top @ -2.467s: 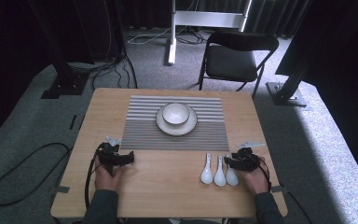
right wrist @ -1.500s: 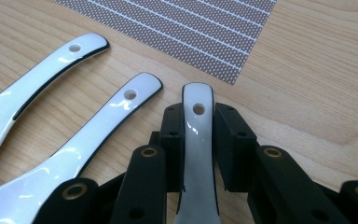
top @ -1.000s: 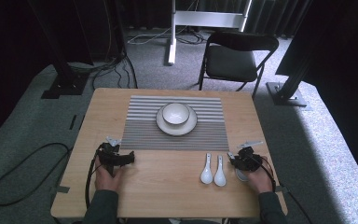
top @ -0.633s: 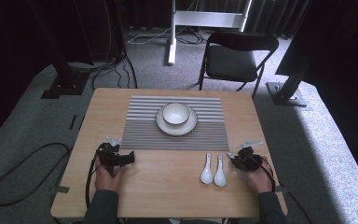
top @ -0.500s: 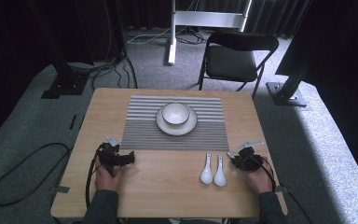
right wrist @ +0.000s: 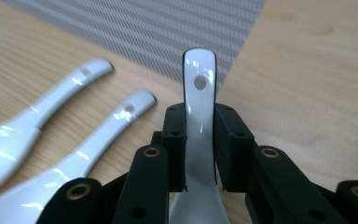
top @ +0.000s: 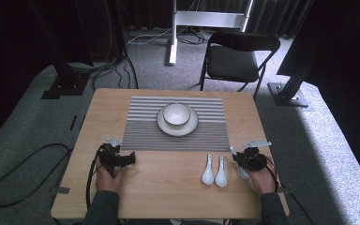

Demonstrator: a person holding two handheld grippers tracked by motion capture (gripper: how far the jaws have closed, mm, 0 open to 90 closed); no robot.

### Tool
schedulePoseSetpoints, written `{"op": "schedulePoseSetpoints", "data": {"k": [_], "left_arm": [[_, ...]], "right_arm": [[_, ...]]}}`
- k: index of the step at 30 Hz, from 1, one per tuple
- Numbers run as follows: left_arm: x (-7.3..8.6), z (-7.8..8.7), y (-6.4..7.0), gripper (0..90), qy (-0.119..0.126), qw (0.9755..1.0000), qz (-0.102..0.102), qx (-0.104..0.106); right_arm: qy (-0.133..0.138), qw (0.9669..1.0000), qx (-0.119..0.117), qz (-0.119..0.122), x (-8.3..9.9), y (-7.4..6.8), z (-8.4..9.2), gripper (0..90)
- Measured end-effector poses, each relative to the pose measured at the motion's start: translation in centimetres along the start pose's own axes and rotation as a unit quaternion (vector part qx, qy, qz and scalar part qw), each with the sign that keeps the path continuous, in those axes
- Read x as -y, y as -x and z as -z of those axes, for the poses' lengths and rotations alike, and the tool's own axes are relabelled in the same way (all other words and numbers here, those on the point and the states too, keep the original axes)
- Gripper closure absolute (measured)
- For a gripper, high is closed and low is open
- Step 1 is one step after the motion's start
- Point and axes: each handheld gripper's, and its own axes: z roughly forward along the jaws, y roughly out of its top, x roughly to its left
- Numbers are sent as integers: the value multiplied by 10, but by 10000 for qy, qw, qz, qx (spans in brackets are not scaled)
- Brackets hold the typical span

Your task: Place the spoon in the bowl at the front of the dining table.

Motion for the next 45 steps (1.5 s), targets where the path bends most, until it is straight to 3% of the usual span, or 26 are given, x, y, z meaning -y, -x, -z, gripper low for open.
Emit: {"op": "schedulePoseSetpoints", "data": {"k": [6,10,17,45], "left_arm": [[0,0,0,17,-1,10000,-1,0],[0,0,0,17,-3,10000,-1,-3],[0,0,0,17,-2,10000,3,-4],[0,0,1,17,-4,10000,19,-11]], "right_arm": [[756,9969,-203,24,-5,-2,18,756],[1008,9947,-189,116,-6,-4,22,756],[1277,9915,-232,53,-7,-3,29,756],[1415,9896,-241,100,-12,-6,35,756]]}}
